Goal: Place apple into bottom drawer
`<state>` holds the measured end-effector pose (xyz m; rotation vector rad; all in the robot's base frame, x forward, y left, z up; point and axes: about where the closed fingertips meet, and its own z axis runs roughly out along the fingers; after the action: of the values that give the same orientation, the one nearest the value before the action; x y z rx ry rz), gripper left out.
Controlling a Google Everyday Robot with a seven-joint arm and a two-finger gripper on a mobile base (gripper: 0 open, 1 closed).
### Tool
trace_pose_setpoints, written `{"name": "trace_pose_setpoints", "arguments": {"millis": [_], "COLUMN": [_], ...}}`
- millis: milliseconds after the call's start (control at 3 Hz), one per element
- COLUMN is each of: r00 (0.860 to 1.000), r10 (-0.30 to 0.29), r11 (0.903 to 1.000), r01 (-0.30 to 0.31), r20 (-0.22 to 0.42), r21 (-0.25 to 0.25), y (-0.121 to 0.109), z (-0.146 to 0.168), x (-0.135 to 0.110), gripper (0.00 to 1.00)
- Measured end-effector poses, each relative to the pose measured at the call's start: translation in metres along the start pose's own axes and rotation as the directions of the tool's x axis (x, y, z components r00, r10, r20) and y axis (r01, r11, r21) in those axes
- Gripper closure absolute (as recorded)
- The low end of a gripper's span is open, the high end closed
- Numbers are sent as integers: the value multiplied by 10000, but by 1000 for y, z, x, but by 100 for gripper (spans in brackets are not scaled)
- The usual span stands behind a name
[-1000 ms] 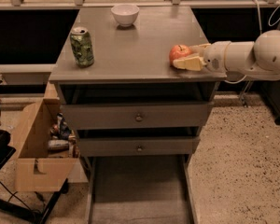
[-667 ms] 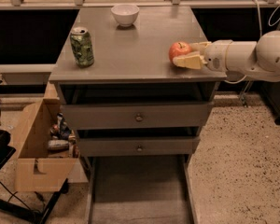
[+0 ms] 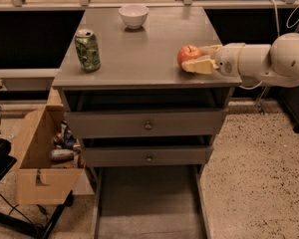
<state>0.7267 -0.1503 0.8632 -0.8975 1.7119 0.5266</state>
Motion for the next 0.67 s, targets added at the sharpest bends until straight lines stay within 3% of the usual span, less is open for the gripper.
{"name": "trace_pose_setpoints", "arguments": {"millis": [333, 667], "r00": [9979, 9845], "r10": [-639, -1668], "r11": [9977, 9854], "r01": [636, 1645], "r20": [-106, -551], "r21": [-224, -433], "y": [7, 30], "z": [-2, -33], "x": [-29, -59], "gripper": [100, 100]}}
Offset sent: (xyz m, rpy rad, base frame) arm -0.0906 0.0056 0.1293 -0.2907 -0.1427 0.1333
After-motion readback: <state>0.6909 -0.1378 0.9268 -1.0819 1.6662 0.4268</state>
